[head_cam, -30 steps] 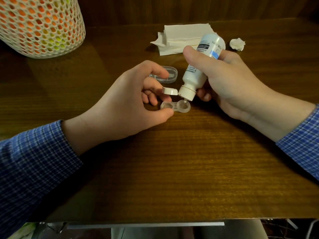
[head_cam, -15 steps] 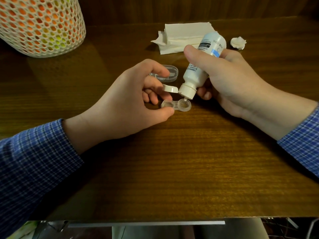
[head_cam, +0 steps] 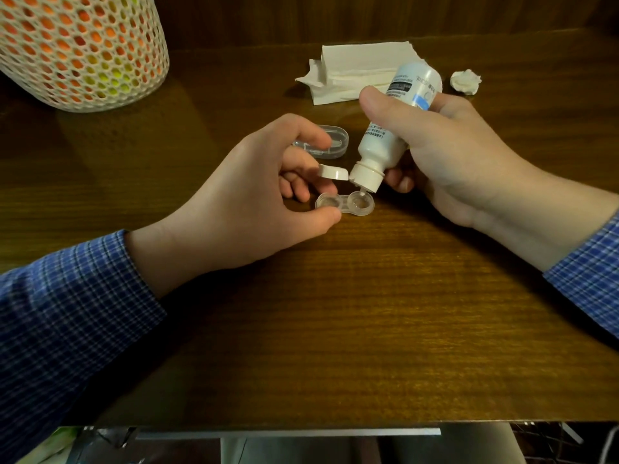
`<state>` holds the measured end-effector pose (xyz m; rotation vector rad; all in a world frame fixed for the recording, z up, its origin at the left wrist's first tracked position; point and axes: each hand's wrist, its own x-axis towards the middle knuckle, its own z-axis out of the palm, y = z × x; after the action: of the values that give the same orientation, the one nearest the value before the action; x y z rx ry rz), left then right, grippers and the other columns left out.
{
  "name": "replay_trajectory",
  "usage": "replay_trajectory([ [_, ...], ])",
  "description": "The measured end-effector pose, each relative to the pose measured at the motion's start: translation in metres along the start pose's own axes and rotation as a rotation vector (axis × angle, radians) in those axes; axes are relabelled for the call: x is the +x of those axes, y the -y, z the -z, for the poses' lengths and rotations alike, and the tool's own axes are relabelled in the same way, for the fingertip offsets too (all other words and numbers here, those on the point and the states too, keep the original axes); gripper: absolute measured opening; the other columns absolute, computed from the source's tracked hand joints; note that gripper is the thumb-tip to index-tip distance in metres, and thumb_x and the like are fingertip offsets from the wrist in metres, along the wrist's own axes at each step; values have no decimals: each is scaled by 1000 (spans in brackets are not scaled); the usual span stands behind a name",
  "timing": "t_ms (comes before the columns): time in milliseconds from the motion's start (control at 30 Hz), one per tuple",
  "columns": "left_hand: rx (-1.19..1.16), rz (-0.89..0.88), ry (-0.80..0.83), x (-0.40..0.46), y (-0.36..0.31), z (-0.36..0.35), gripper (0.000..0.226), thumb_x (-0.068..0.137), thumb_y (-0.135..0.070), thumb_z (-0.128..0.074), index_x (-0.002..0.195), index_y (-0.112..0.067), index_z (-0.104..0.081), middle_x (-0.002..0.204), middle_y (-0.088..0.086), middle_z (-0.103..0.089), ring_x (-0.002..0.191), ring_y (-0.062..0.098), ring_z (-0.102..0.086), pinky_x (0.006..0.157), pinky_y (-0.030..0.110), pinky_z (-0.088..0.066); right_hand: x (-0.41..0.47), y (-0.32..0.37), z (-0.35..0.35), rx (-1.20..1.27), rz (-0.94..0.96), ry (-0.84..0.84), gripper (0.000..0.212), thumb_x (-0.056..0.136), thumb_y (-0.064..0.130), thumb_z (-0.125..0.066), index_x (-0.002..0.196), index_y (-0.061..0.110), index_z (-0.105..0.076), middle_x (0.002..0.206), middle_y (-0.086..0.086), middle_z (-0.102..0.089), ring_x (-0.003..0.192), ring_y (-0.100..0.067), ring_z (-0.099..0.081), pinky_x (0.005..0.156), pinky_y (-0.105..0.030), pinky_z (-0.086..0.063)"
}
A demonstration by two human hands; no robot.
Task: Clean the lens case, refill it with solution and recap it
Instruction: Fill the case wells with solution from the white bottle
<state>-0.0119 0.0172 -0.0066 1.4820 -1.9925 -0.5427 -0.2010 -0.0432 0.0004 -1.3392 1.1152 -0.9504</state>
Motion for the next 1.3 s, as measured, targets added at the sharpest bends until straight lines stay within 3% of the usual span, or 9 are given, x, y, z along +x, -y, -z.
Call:
replay_trajectory([
  [233,1,1,15,1,-1,1,67,77,-30,-85,133,-17,-51,95,-11,-76,85,10,-71,74,24,-58,3,5,4,114,-62,-12,34,90,49,-73,93,17,-62,61,2,-68,45,-11,-55,41,-19,-42],
  [367,-5,5,4,0,-1,0,66,78,-27,-87,133,-18,-52,94,-9,-76,84,10,-71,75,25,-58,2,5,3,72,-68,-14,37,88,51,-73,102,18,-61,64,4,-69,44,-9,-54,40,-18,-41],
  [800,5,-4,3,0,-1,1,69,76,-32,-85,134,-16,-52,95,-9,-75,84,10,-71,75,25,-58,2,0,1,18,-13,-12,29,89,50,-74,93,24,-61,59,8,-68,44,-8,-54,39,-18,-40],
  [1300,5,-21,1,0,0,0,72,72,-38,-81,135,-16,-53,95,-9,-73,84,9,-70,74,21,-59,0,1,1,-18,-1,5,32,88,51,-74,101,24,-63,62,9,-70,48,-6,-58,40,-19,-43],
])
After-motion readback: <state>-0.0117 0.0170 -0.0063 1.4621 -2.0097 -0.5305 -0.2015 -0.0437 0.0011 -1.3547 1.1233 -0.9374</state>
